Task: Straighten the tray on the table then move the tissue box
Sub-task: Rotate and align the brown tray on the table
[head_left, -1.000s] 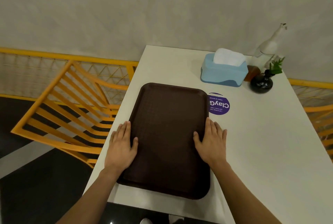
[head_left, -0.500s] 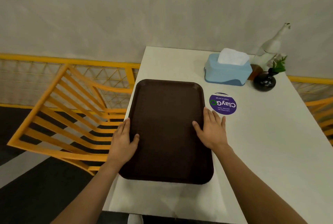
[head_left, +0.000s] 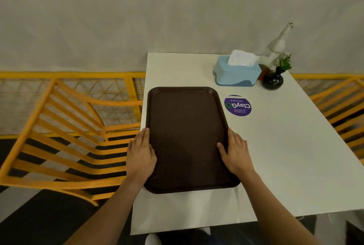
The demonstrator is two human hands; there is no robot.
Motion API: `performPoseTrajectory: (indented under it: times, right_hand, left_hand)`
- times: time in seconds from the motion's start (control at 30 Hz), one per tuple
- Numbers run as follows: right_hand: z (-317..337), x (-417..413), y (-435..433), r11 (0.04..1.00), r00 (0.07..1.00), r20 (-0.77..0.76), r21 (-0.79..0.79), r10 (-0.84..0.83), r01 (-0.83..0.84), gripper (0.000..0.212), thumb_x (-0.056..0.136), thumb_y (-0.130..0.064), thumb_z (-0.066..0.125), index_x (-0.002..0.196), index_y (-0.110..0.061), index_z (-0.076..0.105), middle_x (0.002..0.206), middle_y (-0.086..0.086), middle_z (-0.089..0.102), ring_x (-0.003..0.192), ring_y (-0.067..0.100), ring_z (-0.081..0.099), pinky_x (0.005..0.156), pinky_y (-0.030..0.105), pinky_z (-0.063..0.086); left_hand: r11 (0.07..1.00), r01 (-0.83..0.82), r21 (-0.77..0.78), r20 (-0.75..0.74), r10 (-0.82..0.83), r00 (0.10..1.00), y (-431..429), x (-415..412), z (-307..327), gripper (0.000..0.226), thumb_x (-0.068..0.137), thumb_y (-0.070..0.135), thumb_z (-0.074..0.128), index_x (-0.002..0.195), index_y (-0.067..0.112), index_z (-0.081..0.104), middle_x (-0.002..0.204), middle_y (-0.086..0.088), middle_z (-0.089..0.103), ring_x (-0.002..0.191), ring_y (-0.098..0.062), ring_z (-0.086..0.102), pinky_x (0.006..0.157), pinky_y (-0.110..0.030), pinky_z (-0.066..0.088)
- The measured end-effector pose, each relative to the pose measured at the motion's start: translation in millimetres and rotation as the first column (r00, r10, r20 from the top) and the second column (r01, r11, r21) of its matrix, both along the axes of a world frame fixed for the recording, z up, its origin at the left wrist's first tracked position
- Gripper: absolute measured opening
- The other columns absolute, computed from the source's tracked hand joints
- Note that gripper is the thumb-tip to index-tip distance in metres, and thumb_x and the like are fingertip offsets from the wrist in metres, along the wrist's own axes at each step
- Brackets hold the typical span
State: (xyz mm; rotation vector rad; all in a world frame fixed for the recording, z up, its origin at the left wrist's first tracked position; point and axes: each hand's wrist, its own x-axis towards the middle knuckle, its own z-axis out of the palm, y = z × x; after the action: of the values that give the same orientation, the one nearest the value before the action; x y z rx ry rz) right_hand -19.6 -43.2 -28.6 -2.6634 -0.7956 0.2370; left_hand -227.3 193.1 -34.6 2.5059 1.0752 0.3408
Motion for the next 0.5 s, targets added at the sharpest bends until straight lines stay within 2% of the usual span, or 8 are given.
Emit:
performPoseTrajectory:
  times: [0.17,0.5]
  right_hand:
    - [-1.5,8.0,1.0,1.0,1.0,-0.006,0.011,0.011,-0.011,0.071,0.105,-0.05,0.038,0.162,-0.015,0.012,0.165,0.009,0.029,0.152,0.031,0.022,0.124,0.053,0.016]
    - [-3.1,40.6,12.1,0.993,0.994,-0.035,-0.049,0.101,-0.103,0.072,0.105,-0.055,0.032,0.162,-0.021,0.005,0.169,0.005,0.019,0.155,0.03,0.013,0.124,0.052,0.006]
  left_hand:
    - [1.0,-0.001,-0.021,0.003,0.001,1.0,4.5,9.2,3.5,0.057,0.101,0.018,0.046,0.155,0.011,0.034,0.158,-0.009,0.04,0.142,-0.026,0.042,0.117,-0.046,0.036]
    - [0.993,-0.023,-0.115,0.056,0.029,0.998,25.1,27.7,10.5,0.055,0.103,0.018,0.047,0.156,0.013,0.035,0.159,-0.006,0.04,0.144,-0.024,0.04,0.115,-0.041,0.04]
